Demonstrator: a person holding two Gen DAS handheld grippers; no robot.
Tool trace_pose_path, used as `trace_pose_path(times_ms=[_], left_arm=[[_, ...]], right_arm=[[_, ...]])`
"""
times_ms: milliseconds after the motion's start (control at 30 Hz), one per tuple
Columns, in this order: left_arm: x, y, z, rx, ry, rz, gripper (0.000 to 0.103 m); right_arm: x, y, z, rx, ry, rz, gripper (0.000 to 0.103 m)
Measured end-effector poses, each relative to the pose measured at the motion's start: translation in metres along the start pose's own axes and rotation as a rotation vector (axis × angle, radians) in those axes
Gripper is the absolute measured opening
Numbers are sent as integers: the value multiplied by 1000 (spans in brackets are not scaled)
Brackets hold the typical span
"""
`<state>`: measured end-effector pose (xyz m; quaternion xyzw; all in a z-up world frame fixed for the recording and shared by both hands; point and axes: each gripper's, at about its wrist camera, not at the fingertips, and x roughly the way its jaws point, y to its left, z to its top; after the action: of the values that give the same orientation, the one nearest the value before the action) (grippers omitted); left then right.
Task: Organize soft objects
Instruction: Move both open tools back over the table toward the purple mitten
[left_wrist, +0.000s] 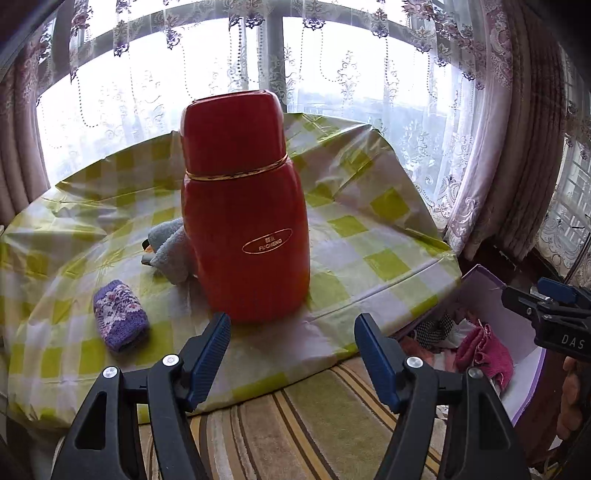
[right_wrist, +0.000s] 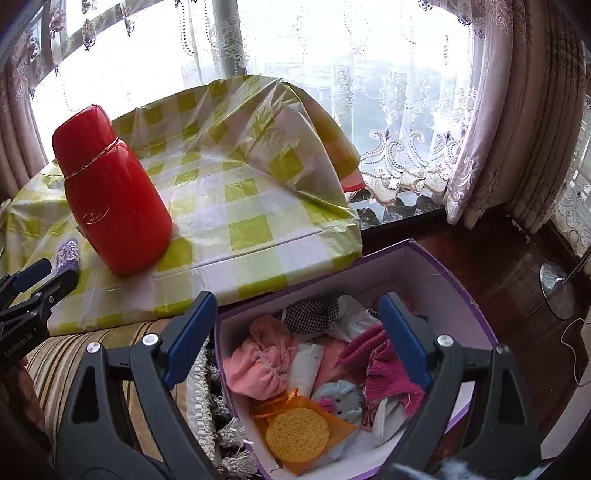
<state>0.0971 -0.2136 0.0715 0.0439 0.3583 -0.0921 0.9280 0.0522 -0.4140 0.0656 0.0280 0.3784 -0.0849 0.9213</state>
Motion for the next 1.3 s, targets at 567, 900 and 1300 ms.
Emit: trace_pose_path(times_ms=[567,900,1300], left_arm=[[18,145,-18,-286,65,127,70],[48,204,-23,-411,120,149,70],[103,248,-20,-479,218,144,70]], right_arm=[[5,138,-14,-257,37,216,91],[18,193,-9,-273,55,292,91],[35,252,5,-281,72,356,91]])
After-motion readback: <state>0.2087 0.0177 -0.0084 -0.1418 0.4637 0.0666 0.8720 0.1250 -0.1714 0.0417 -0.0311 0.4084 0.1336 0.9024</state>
